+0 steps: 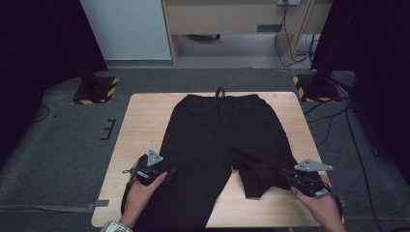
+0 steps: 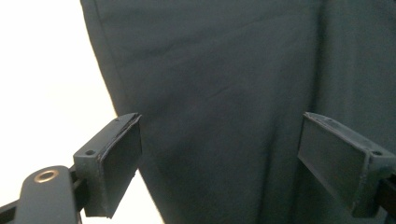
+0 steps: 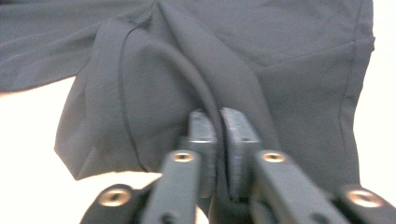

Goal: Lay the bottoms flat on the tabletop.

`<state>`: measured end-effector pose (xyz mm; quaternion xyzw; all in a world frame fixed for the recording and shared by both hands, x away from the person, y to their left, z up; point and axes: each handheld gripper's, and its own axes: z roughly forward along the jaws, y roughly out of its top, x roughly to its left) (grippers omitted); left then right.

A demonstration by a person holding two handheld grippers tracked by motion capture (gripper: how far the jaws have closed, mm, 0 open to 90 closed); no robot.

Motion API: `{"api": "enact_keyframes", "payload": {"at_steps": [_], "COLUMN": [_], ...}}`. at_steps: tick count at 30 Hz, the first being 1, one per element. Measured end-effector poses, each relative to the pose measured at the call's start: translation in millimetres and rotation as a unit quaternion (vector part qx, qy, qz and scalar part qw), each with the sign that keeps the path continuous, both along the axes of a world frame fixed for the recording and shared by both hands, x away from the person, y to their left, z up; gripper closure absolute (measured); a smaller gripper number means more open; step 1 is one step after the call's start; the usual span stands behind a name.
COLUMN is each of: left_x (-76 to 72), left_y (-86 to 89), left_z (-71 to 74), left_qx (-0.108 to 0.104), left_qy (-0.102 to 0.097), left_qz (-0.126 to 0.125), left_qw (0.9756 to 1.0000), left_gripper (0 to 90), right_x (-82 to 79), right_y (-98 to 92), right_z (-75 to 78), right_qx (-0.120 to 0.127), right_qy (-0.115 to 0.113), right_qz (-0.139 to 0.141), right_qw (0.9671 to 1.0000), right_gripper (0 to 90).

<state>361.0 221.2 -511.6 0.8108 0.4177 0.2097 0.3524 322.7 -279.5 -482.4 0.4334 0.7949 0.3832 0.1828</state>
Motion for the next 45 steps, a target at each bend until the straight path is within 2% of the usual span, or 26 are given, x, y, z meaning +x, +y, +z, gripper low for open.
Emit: {"api": "enact_keyframes", "payload": {"at_steps": [1,5,8,10,13,15,16,18,22,23,24,25,29,30,31,32,33,34,36,38,39,40,41,42,43,45], "left_x": [-1.6,-2.9,-1.3,0.9,6.2,10.6,12.5,14.1,11.0,9.8,8.8,8.4,9.9,10.6,11.0,11.3,11.5,11.9,13.8,15.4,16.2,17.0,18.1,20.0,20.0,22.7], "left_y": [-3.0,-10.0,-18.2,-24.7,-34.5,-41.0,-43.6,-47.0,-46.3,-45.6,-44.9,-44.0,-40.3,-40.1,-40.6,-41.5,-42.1,-42.9,-45.5,-48.8,-51.6,-55.0,-58.7,-68.2,-68.2,-79.3], "left_z": [2.8,9.0,13.0,14.4,16.9,19.2,20.1,20.4,15.6,13.8,12.2,11.0,10.4,11.1,11.8,12.7,13.6,14.9,18.1,20.1,20.6,20.8,20.7,20.3,20.3,19.6], "left_qx": [-0.002,-0.011,-0.009,-0.012,-0.02,-0.028,-0.034,-0.041,-0.043,-0.042,-0.04,-0.039,-0.048,-0.053,-0.059,-0.068,-0.069,-0.073,-0.089,-0.097,-0.099,-0.1,-0.103,-0.102,-0.102,-0.096], "left_qy": [-0.003,-0.01,-0.013,-0.012,-0.007,-0.004,-0.003,-0.006,-0.003,0.0,0.002,0.005,0.006,0.007,0.007,0.009,0.009,0.008,0.007,0.008,0.008,0.011,0.012,0.015,0.015,0.016], "left_qz": [-0.004,-0.011,-0.021,-0.027,-0.035,-0.037,-0.039,-0.039,-0.037,-0.038,-0.039,-0.04,-0.034,-0.034,-0.034,-0.037,-0.038,-0.039,-0.041,-0.044,-0.048,-0.048,-0.05,-0.059,-0.059,-0.062], "left_qw": [1.0,0.9998,0.9996,0.9995,0.9991,0.9989,0.9987,0.9984,0.9984,0.9984,0.9984,0.9985,0.9982,0.998,0.9976,0.997,0.9968,0.9965,0.9951,0.9943,0.9939,0.9937,0.9934,0.9929,0.9929,0.9933], "left_gripper": [13.4,13.4,13.6,13.7,14.6,14.6,14.6,14.6,14.5,14.6,14.6,14.6,17.4,17.5,17.5,17.7,17.8,17.8,19.9,20.7,23.3,23.3,23.4,26.1,26.7,27.4], "right_x": [0.3,-0.8,-0.2,1.8,9.4,16.6,28.3,35.4,77.8,90.1,114.3,114.3,151.9,154.7,154.7,156.1,155.2,155.2,150.3,139.8,128.7,128.7,122.0,107.7,107.7,93.4], "right_y": [0.3,2.3,6.2,10.0,15.0,19.8,27.5,32.6,55.7,61.9,72.2,72.2,82.1,82.4,82.4,81.0,79.8,79.8,75.0,66.1,57.3,57.3,51.7,39.0,39.0,25.5], "right_z": [0.4,2.5,4.8,5.2,8.1,12.3,20.6,25.0,29.9,26.5,15.1,15.1,-16.5,-21.1,-21.1,-26.5,-25.5,-25.5,-16.6,-2.3,7.6,7.6,12.1,17.8,17.8,18.8], "right_qx": [0.003,0.006,0.002,-0.016,-0.017,-0.017,-0.016,-0.018,-0.013,-0.013,-0.014,-0.014,-0.022,-0.021,-0.021,-0.014,-0.009,-0.009,-0.004,0.007,0.01,0.01,0.013,0.014,0.014,0.02], "right_qy": [-0.006,-0.014,-0.019,-0.022,-0.013,-0.014,-0.016,-0.019,-0.01,-0.001,0.018,0.018,0.057,0.063,0.063,0.062,0.06,0.06,0.049,0.031,0.014,0.014,0.008,0.003,0.003,0.0], "right_qz": [-0.005,0.002,0.012,0.022,0.032,0.035,0.043,0.045,0.052,0.055,0.049,0.049,0.025,0.02,0.02,0.009,0.005,0.005,0.002,0.003,0.004,0.004,0.003,0.001,0.001,-0.002], "right_qw": [1.0,0.9999,0.9997,0.9994,0.9992,0.9991,0.9988,0.9987,0.9985,0.9984,0.9985,0.9985,0.9978,0.9976,0.9976,0.9979,0.9982,0.9982,0.9988,0.9995,0.9998,0.9998,0.9999,0.9999,0.9999,0.9998], "right_gripper": [60.1,52.1,52.7,66.1,87.1,89.4,89.6,89.7,89.8,89.7,89.8,89.8,89.2,88.1,88.1,74.8,69.6,69.6,52.9,45.1,38.9,38.9,35.7,33.3,33.3,30.8]}}
